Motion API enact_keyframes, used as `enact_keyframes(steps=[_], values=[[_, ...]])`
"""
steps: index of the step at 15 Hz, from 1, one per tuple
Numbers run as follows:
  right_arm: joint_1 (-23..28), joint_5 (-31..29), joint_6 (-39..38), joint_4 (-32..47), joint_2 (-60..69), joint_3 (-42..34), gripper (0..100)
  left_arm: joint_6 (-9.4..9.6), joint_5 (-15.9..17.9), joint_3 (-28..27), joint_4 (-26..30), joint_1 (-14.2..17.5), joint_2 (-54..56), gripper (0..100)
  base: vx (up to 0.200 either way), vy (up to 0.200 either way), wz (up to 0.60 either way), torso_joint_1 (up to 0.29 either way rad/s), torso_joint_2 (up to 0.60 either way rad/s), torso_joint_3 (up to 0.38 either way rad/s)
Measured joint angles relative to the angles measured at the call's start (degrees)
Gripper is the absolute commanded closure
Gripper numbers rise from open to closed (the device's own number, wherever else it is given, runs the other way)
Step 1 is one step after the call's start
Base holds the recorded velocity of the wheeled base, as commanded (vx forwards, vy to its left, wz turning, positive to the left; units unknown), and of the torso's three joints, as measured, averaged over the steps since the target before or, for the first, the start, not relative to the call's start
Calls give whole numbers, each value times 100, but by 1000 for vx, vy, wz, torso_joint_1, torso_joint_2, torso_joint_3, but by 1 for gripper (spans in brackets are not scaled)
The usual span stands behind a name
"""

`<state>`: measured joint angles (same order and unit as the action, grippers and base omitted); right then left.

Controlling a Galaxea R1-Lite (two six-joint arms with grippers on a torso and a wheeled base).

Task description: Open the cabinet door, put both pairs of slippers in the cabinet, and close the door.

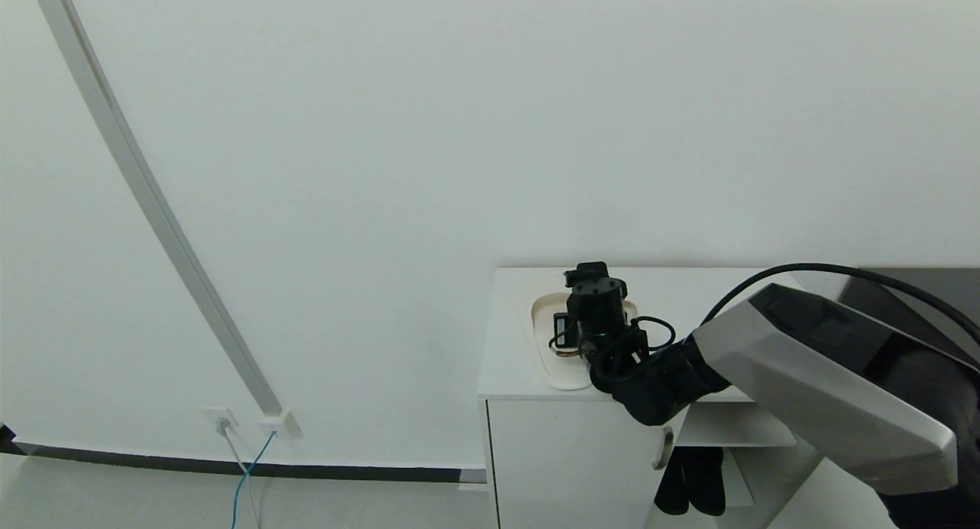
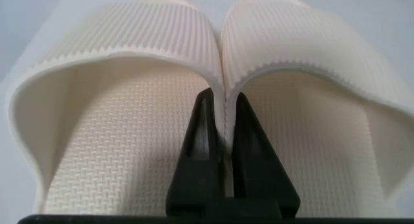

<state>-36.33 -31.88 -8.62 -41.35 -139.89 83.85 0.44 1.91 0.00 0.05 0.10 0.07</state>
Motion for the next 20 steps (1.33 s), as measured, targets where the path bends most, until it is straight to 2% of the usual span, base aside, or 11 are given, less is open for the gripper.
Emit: enact_keyframes(steps=[3, 6, 11, 15, 17, 20], values=[[22, 65, -2, 18, 172, -105, 100, -6, 0, 0, 0, -2, 0, 100, 0, 0, 0, 0, 0, 0], [13, 424, 0, 13, 761, -647, 100, -4, -2, 0, 0, -5, 0, 100, 0, 0, 0, 0, 0, 0], [-116, 1660, 206, -17, 2594, -2712, 100, -1, -4, 0, -2, -2, 0, 100, 0, 0, 0, 0, 0, 0], [-165, 3137, 813, -137, 4198, -4364, 100, 10, 0, 0, -2, -5, 0, 100, 0, 0, 0, 0, 0, 0], [-168, 3399, 1392, -439, 4675, -4859, 100, 10, 2, 0, -2, 0, 0, 100, 0, 0, 0, 0, 0, 0], [-197, 3434, 1548, -1141, 4835, -5187, 100, 10, 2, 0, 2, -2, 0, 100, 0, 0, 0, 0, 0, 0]])
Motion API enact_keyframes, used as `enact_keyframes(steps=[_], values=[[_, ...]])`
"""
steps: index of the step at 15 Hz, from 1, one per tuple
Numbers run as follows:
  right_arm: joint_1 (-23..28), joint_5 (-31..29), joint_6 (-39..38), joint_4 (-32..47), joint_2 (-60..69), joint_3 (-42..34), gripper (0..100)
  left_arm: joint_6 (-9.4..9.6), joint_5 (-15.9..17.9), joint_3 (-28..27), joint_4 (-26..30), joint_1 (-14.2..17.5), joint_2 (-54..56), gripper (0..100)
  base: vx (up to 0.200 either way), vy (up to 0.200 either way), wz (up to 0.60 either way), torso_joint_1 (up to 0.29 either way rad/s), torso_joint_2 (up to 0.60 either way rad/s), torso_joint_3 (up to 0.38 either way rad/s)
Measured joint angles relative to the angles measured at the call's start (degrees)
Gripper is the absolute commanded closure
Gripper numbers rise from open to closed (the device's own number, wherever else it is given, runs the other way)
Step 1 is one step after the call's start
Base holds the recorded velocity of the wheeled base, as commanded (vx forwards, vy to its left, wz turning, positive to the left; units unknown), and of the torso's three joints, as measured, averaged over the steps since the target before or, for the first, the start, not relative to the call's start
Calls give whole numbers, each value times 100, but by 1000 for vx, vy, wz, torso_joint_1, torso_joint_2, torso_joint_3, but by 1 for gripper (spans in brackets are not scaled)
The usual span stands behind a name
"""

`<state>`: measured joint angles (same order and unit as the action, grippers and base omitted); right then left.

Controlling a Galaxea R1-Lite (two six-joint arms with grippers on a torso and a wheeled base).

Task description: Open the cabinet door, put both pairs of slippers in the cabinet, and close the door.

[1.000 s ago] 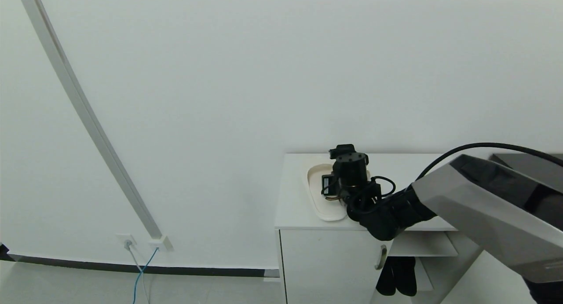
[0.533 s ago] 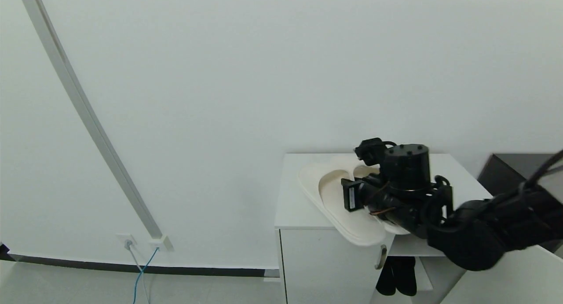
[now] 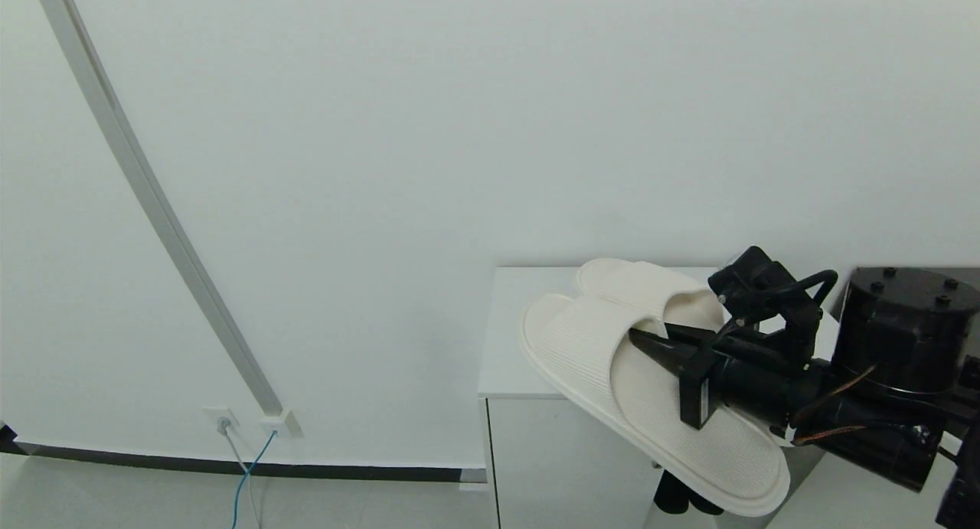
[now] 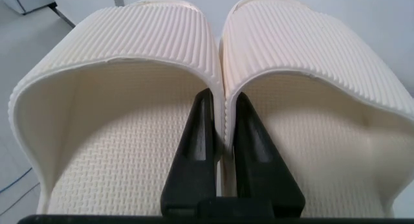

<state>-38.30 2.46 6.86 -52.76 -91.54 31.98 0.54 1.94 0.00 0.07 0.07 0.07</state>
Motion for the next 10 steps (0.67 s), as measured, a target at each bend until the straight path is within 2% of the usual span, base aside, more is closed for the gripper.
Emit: enact_keyframes(steps=[3, 10], values=[[-59, -4, 2, -190, -145, -28, 100, -7, 0, 0, -2, -2, 0, 100, 0, 0, 0, 0, 0, 0], [-169, -44, -2, -176, -322, -61, 100, -33, -11, 0, -2, -2, 0, 100, -200, 0, 0, 5, 4, 1]])
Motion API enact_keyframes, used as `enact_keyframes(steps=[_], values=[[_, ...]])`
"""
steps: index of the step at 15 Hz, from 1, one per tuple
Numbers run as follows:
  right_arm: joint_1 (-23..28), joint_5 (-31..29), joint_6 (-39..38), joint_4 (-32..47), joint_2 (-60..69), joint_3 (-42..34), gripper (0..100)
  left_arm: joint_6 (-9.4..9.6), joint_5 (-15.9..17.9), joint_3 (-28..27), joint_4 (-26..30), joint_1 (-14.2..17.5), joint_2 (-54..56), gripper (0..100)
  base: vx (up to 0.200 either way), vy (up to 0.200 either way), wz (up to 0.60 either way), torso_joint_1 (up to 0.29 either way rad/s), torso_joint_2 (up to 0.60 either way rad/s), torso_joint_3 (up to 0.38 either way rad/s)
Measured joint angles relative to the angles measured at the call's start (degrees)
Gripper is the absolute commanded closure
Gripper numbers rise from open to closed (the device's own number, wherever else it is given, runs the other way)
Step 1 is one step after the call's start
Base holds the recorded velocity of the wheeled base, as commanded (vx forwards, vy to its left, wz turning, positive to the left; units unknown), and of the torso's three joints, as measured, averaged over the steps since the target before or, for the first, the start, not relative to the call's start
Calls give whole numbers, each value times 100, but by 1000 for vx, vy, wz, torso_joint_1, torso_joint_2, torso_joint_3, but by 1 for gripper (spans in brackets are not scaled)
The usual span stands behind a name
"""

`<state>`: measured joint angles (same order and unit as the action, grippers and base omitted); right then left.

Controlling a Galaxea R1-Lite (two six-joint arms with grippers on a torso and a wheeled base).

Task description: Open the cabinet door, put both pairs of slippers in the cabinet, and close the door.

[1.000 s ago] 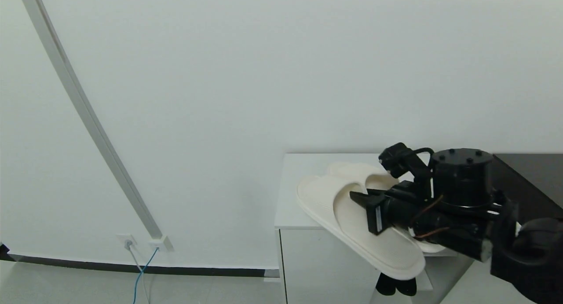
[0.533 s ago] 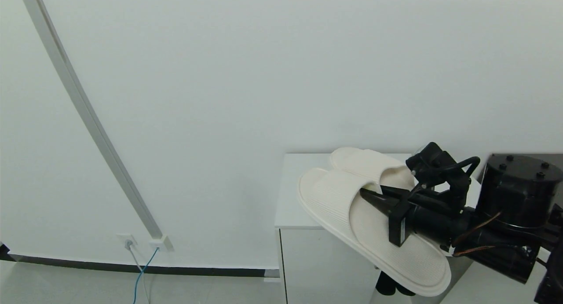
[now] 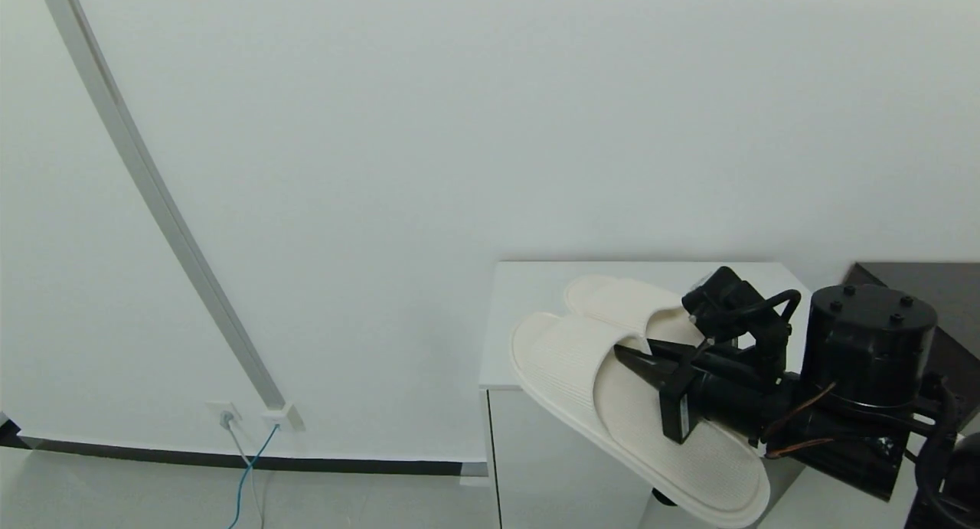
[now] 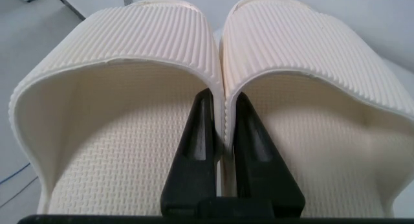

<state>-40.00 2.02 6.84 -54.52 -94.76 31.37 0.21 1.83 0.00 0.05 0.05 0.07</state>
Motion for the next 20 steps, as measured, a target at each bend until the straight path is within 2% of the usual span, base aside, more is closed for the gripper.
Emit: enact_keyframes(steps=[2, 20], values=[[-38, 7, -9, -15, 0, -72, 100, -16, -35, 0, -2, 5, 0, 100, -200, 0, 0, -10, -2, 7], [-66, -4, -44, -6, -133, -116, 100, -21, -33, 0, -2, 2, 0, 100, 0, 0, 0, 0, 0, 0]])
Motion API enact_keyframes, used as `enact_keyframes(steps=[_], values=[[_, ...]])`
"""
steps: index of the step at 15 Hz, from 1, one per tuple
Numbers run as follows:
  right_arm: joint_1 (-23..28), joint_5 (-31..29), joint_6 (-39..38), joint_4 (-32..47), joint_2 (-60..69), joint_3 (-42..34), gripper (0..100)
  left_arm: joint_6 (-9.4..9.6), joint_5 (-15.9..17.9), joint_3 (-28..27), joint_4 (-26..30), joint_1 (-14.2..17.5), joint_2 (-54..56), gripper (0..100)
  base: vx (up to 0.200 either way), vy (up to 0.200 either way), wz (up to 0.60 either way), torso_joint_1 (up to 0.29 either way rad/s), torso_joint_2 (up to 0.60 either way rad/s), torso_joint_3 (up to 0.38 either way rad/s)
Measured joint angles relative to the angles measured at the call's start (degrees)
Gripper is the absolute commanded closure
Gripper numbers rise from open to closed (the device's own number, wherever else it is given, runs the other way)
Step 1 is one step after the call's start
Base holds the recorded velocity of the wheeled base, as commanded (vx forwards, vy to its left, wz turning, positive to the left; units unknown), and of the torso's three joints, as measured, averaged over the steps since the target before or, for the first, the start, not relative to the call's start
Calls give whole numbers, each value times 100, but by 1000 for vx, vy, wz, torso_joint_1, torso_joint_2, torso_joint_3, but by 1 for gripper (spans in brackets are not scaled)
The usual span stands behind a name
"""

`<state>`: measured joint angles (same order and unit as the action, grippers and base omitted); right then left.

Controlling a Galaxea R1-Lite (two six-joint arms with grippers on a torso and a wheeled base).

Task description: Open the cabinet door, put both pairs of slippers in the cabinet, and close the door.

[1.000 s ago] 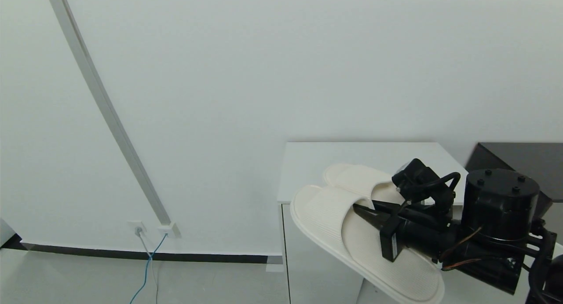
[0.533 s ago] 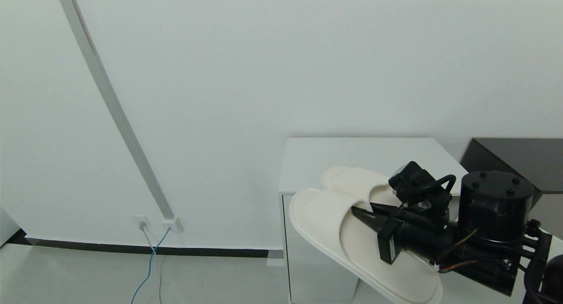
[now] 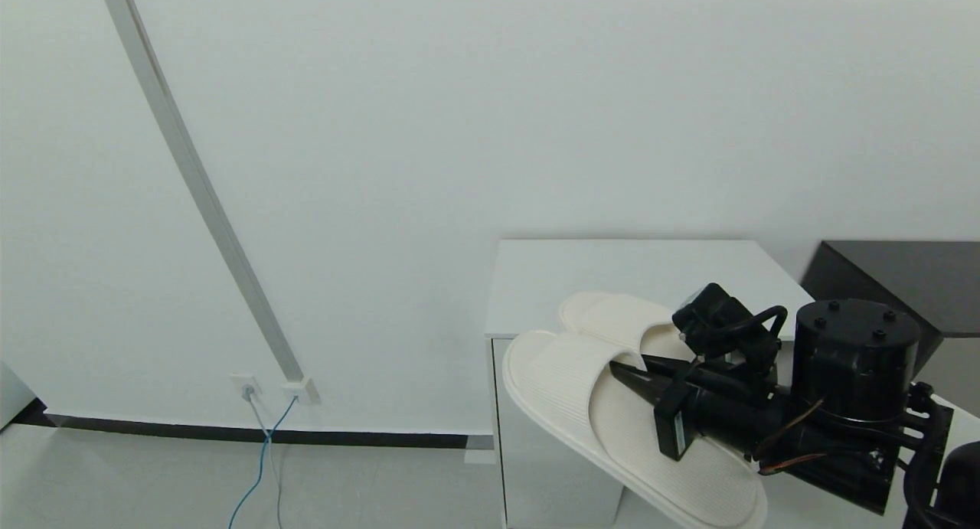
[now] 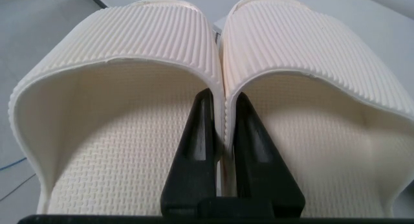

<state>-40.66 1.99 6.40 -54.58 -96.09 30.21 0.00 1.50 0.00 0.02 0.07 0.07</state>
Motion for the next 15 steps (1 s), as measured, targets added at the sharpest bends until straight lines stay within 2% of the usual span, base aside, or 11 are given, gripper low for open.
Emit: enact_keyframes(steps=[15], values=[[2, 0, 0, -2, -44, -52, 100, 0, -2, 0, -2, 2, 0, 100, 0, -200, 0, 1, 2, 2]])
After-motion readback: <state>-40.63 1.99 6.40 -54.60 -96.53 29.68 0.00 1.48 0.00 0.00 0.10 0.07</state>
